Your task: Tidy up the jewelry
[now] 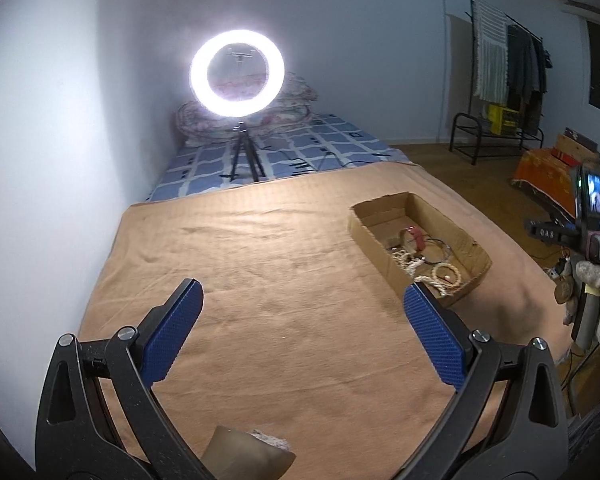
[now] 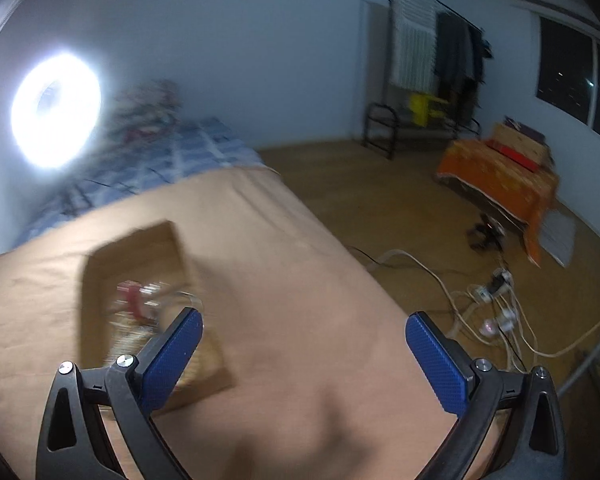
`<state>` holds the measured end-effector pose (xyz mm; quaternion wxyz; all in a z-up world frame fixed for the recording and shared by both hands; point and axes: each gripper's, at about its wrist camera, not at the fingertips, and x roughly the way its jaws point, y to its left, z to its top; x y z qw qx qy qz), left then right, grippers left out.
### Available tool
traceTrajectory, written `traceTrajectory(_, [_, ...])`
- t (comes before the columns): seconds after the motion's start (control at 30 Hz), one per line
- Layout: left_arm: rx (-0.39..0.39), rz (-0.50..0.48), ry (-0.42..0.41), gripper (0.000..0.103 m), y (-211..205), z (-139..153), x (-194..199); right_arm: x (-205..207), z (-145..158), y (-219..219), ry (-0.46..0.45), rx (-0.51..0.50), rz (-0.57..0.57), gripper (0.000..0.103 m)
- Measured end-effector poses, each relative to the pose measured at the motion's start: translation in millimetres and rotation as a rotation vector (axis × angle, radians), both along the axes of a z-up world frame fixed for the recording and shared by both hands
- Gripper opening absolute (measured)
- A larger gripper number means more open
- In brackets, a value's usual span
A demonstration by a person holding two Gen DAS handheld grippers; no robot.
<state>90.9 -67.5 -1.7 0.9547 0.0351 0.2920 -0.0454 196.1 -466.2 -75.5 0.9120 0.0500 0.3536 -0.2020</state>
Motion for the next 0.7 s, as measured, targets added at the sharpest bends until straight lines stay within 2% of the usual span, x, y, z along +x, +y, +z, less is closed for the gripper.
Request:
traceTrajectory(0.17, [-0.028,0.055,0.006,0.102,21.6,-0.2,0.4,11.3,-37.3,-32.6,0.134,0.019,-0.025,0.103])
traceTrajectory(0.23, [-0.032,0.065,0.004,0.102,25.7,0.2,-0.6,12.0,-43.9,-40.5,0.155,0.047,-0.042,0.103])
traceTrajectory(0.37, [-0.028,0.074,-0.004,0.102,28.8,0.7,-1.9,8.7,-42.4,-49.1,0.14,0.09,-0.075,0.103])
traceTrajectory(0.53, [-0.029,0.074,-0.001,0.102,28.3,-0.1,-2.6,8.8,-34.4,-42.3,0.116,0.061,-0.073,0.103])
traceTrajectory(0.7, [-0.024,0.048,-0.004,0.102,18.4,0.7,-5.0,-2.5,4.3,-11.1,-0.009,0.043,-0.013,0.103])
